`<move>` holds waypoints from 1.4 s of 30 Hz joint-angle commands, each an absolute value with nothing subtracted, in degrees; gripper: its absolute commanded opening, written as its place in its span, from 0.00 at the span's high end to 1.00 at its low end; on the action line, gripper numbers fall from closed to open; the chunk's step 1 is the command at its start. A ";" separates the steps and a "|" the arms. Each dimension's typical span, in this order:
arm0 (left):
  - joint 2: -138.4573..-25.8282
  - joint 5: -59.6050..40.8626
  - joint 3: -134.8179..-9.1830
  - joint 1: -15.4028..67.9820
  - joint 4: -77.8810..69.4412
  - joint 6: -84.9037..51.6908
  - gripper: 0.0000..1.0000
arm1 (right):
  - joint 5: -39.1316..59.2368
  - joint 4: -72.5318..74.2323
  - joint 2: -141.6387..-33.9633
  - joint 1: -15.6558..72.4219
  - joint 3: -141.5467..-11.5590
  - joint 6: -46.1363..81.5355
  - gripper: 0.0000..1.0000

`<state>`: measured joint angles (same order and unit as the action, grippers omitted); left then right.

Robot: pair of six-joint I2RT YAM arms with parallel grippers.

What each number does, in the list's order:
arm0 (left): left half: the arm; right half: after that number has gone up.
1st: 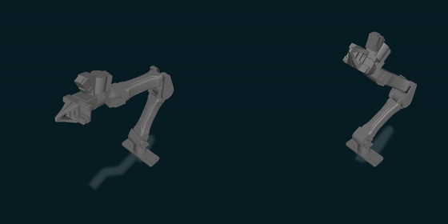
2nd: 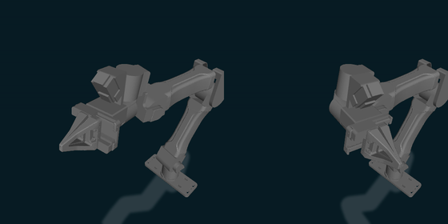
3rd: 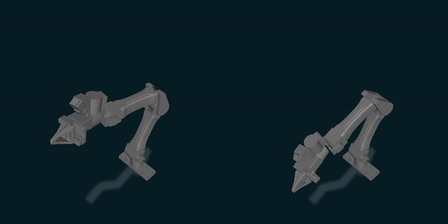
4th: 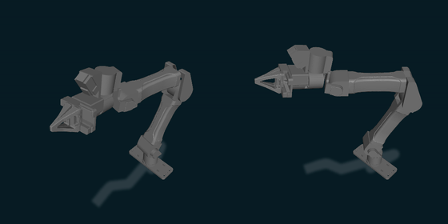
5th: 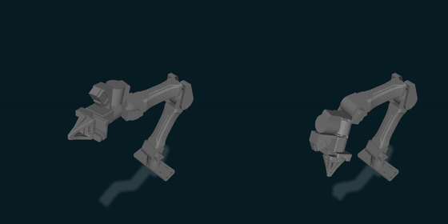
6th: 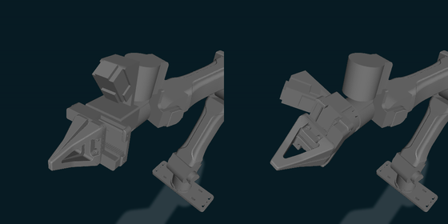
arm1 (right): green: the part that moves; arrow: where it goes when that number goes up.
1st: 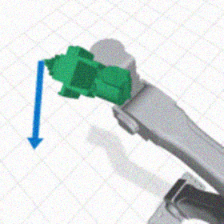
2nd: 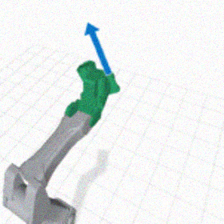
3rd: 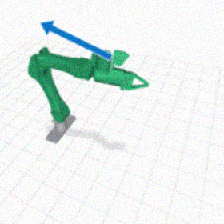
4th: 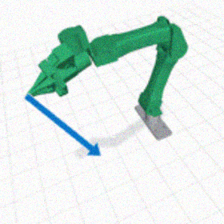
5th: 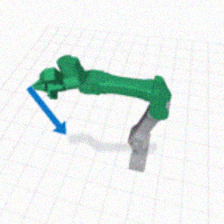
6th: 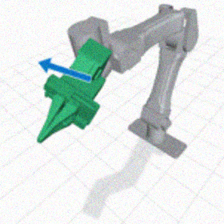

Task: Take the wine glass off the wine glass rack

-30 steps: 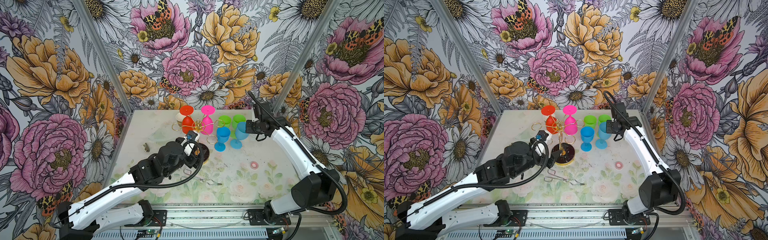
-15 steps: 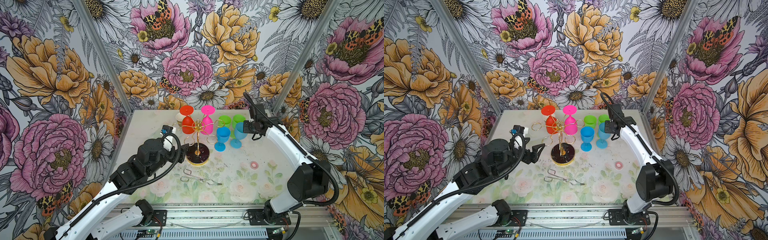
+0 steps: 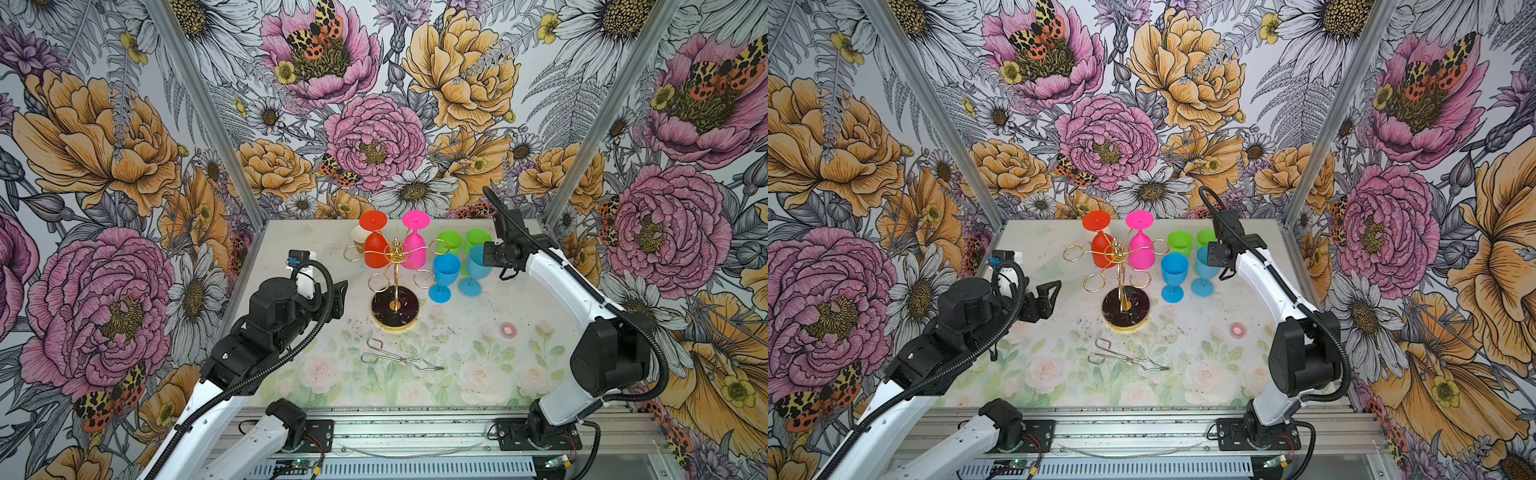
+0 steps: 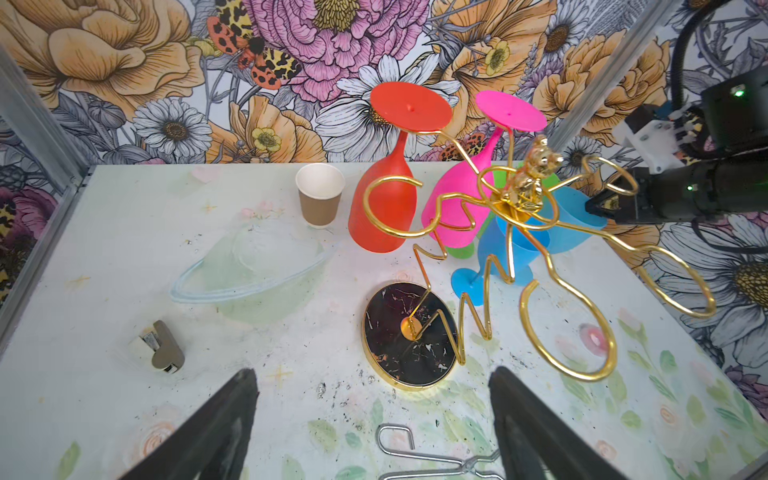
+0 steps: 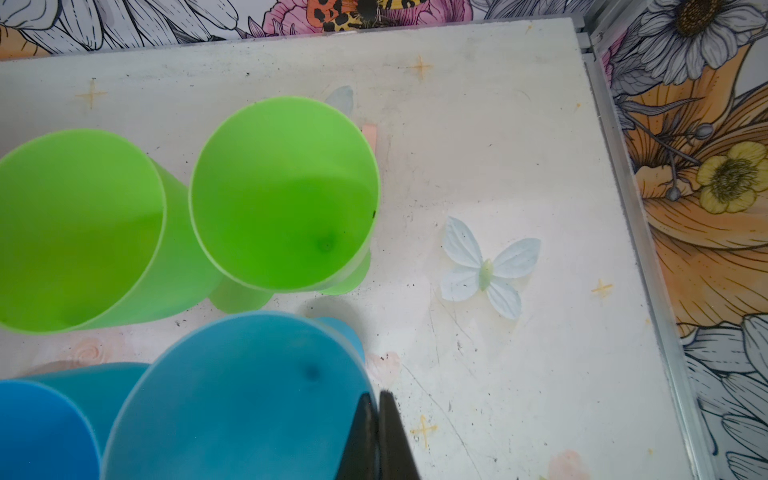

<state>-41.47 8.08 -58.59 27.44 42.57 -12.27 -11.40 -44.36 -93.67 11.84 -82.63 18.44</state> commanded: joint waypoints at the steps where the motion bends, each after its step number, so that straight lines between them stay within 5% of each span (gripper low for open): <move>1: -41.14 3.83 -57.23 23.14 43.64 -12.23 0.12 | -12.26 -42.43 -94.48 12.35 -82.27 19.12 1.00; 11: -40.61 0.97 -55.25 12.06 43.41 -9.99 0.11 | -12.30 -41.70 -95.45 12.79 -81.57 19.10 1.00; 23: -38.38 2.14 -50.85 9.51 39.59 -8.96 0.10 | -12.53 -41.06 -95.37 13.44 -80.57 19.03 0.99; 34: -38.33 1.41 -48.94 9.19 37.96 -7.97 0.10 | -12.01 -40.87 -94.11 13.61 -79.80 18.92 0.82; 42: -38.70 0.32 -48.43 9.14 37.44 -7.32 0.09 | -9.16 -41.13 -91.23 13.55 -81.06 18.50 0.60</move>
